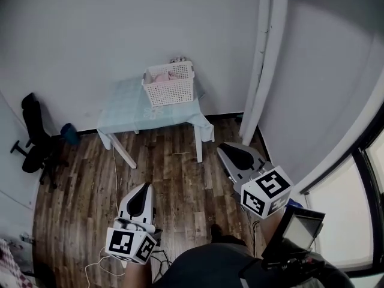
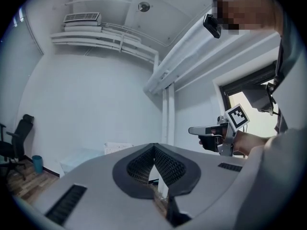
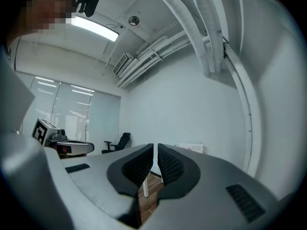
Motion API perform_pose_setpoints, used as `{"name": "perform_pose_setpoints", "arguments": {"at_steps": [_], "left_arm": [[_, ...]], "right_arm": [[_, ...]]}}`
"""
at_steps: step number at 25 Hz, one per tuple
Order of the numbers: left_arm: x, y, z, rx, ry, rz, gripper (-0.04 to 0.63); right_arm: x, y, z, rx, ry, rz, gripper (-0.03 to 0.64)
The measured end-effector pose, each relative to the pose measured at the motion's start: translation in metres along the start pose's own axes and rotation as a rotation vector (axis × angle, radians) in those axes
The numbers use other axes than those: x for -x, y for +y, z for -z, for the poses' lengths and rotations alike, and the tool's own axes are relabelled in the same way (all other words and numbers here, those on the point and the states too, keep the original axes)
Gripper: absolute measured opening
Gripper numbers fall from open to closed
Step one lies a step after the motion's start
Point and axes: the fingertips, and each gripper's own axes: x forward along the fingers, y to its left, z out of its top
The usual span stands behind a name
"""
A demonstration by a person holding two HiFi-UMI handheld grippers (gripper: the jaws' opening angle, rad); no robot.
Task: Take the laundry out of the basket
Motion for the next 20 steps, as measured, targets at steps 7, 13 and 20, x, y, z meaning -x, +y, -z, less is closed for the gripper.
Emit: {"name": "perform_pose_setpoints", "arguments": {"at_steps": [7,13,20], "left_arm": [[-0.087,0.007,-0.001,-0.008,0.027,-0.038,0.008],[-0.147,0.008,-0.004,-0.016,0.04,-0.057,0.008],[-0.187,0.03,0.0,-0.036,0.071,-0.103,0.008]], "right_arm": [[-0.03,-0.082,-0.004,-0.017,-0.023,0.002,0.019],[-0.058,-0.14,-0.004,-0.041,-0.035,-0.015,0.02],[-0.099,-0.173,0.005,-0.053,-0.025,-0.057,0.021]]}}
